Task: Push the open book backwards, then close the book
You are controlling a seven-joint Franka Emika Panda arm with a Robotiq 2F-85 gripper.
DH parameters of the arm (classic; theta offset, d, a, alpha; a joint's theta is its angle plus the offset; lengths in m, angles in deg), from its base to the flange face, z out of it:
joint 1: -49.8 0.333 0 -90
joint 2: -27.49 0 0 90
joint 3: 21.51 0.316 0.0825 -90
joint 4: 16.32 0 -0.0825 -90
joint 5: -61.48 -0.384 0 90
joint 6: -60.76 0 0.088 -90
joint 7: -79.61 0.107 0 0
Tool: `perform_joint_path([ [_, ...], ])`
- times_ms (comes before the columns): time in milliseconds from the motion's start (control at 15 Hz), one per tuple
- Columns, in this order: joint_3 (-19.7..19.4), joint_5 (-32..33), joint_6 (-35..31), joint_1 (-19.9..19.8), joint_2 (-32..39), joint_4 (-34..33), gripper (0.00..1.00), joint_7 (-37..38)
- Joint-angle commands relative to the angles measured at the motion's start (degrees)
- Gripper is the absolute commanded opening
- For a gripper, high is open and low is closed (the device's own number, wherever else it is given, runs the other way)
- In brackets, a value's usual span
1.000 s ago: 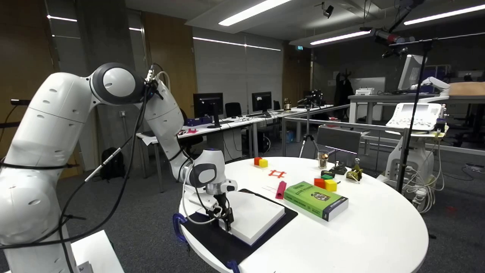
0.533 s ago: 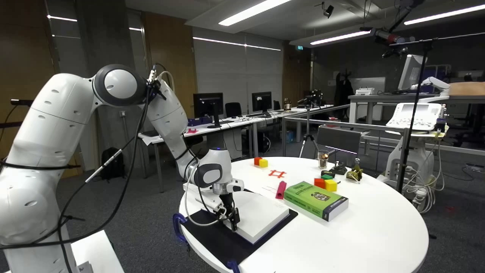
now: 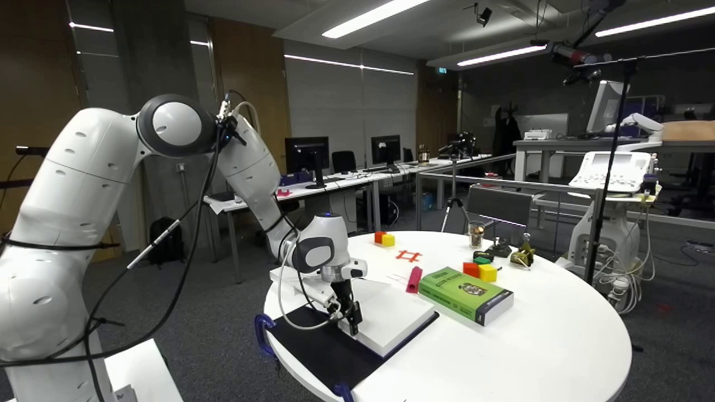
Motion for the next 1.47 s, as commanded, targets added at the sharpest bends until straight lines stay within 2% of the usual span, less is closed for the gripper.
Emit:
perform_joint_path([
  [0,0.13,-0.91,-0.55,-0.86,1.29,-2.96,1.00,-0.35],
  [800,-0.98,-0.23,-1.20,-1.95,5.67,-8.28,1.00,-0.66],
  [1400,-1.90,0.15,0.02,-1.82,2.52,-6.44,1.00,-0.62],
])
